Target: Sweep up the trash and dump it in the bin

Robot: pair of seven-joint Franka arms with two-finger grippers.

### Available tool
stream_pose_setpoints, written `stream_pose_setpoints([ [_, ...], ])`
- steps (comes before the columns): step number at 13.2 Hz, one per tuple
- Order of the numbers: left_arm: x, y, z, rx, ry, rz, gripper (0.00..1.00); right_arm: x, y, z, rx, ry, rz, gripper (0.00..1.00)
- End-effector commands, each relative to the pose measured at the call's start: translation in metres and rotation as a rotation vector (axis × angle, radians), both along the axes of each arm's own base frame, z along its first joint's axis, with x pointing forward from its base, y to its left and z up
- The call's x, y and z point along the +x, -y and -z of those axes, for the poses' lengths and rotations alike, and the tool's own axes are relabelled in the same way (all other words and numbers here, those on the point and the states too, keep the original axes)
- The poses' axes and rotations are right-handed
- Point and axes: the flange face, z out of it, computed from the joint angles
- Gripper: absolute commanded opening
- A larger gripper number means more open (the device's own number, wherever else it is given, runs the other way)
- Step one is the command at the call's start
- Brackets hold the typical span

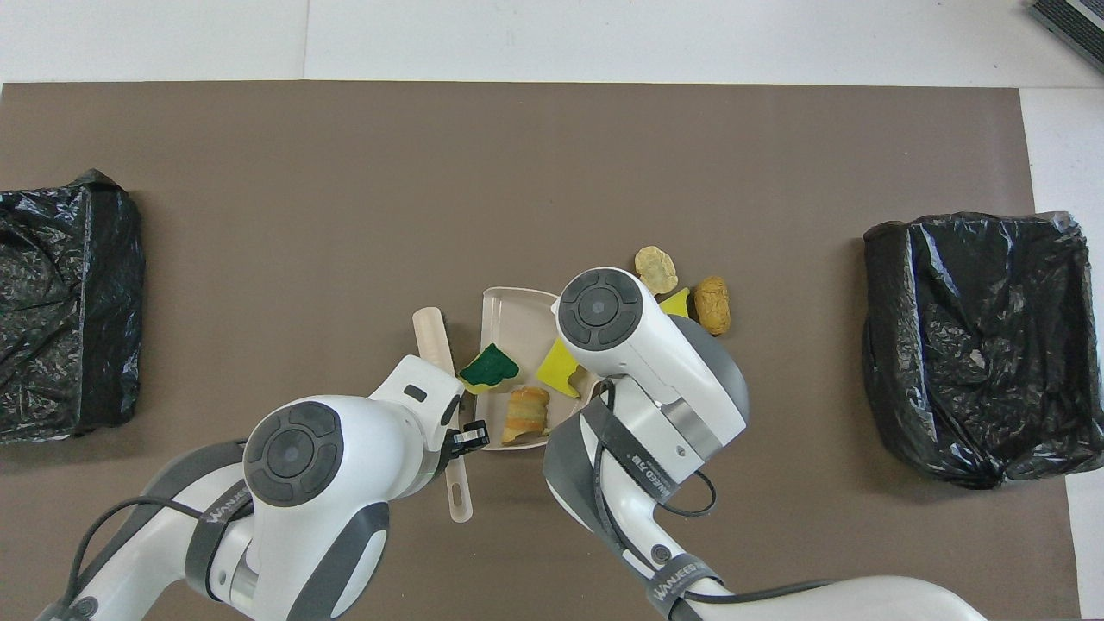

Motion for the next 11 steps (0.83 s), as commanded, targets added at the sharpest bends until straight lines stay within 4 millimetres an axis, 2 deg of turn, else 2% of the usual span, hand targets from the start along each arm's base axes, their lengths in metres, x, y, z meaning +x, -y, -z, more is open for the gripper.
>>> stream_pose_setpoints([
  [1, -0.018, -0.008, -0.024, 0.039, 0.014, 0.04, 0.0, 0.009, 0.031, -0.036, 0.038, 0.028, 0.07, 0.0],
  [2, -0.029, -0.006, -0.023, 0.043, 0.015, 0.05, 0.0, 0.012, 0.041, -0.042, 0.049, 0.031, 0.078, 0.0],
  [4, -0.059, 0.002, -0.023, 0.054, 0.026, 0.082, 0.0, 0.011, 0.044, -0.042, 0.053, 0.028, 0.072, 0.0],
  [6, -0.072, 0.008, -0.022, 0.06, 0.035, 0.079, 0.0, 0.008, 0.045, -0.038, 0.053, 0.028, 0.072, 0.0],
  [8, -0.065, 0.002, -0.016, 0.067, 0.024, 0.059, 0.0, 0.009, 0.045, -0.038, 0.062, 0.025, 0.029, 0.0],
  [9, -0.053, -0.009, -0.008, 0.077, 0.006, 0.026, 0.0, 0.011, 0.049, -0.035, 0.071, 0.008, -0.061, 0.0],
  [10, -0.047, -0.011, 0.004, 0.084, -0.007, 0.024, 0.0, 0.016, 0.062, -0.032, 0.075, -0.001, -0.106, 0.0],
  [11, -0.033, -0.012, 0.017, 0.08, -0.006, 0.017, 0.0, 0.02, 0.067, -0.031, 0.082, 0.0, -0.146, 0.0],
])
